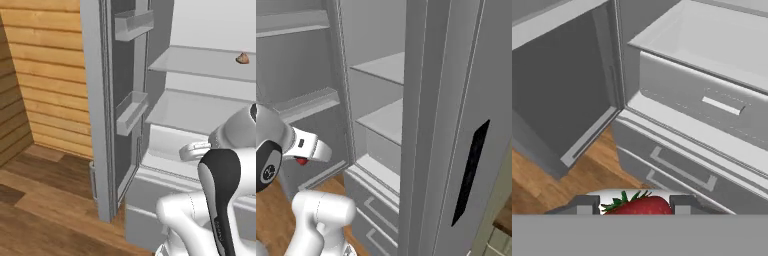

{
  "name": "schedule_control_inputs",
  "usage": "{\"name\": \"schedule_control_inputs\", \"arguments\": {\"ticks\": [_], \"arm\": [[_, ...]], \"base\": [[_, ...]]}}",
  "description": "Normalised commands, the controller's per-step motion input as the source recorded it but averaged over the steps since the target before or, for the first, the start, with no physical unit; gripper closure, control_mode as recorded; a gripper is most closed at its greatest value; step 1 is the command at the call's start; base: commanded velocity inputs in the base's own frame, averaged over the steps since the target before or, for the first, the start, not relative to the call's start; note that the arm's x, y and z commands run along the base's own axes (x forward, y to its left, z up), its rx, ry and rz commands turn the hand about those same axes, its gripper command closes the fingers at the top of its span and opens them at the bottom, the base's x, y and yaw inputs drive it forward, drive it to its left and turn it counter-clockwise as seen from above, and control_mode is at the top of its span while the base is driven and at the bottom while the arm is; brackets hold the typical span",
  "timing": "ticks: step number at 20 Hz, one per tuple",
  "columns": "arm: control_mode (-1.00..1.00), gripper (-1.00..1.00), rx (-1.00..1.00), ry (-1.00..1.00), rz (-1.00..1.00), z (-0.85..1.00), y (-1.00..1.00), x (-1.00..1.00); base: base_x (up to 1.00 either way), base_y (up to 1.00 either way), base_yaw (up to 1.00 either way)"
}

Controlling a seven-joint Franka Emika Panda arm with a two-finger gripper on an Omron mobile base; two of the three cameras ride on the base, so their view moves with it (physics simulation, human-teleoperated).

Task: Take the strawberry from the fridge and place it on top of the pancake, located on the dining counter.

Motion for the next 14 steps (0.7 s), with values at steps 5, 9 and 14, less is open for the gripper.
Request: {"name": "schedule_control_inputs", "arguments": {"ticks": [5,9,14], "arm": [[1.0,1.0,0.0,0.0,0.0,0.0,0.0,0.0],[1.0,1.0,0.0,0.0,0.0,0.0,0.0,0.0],[1.0,1.0,0.0,0.0,0.0,0.0,0.0,0.0]], "base": [[-0.79,0.18,0.49],[-0.88,0.76,0.36],[-0.9,0.72,0.4]]}}
